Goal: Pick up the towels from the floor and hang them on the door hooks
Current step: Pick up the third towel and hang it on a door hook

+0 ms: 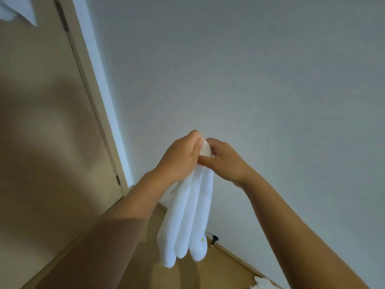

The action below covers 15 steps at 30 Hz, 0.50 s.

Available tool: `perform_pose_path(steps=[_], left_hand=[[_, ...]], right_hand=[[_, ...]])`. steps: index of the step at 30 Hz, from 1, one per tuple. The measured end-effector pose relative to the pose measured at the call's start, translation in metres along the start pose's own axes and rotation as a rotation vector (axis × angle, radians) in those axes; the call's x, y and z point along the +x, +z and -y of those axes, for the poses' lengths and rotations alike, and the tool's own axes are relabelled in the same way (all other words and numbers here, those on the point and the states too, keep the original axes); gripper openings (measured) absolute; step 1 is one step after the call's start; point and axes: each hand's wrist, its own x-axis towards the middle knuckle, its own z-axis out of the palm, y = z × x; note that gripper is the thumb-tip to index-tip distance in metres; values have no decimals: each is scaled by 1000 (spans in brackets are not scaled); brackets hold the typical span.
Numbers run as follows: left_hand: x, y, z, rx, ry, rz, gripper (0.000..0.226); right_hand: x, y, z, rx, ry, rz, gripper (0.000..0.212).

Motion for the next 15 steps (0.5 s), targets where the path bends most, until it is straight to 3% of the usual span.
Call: perform_pose_path(steps=[2,7,12,15], left_hand=[[2,-43,20,46,-8,-45,22],[-8,-140,77,93,-68,-234,18],[-37,-212,129,21,-99,-479,7],[-64,-240,156,57,-205,-503,37]], right_hand=[[25,29,24,45,-70,24,13],[83,96,91,92,-248,42,32],[128,164,152,149,-352,139,29],[148,201,187,242,-369,182,28]])
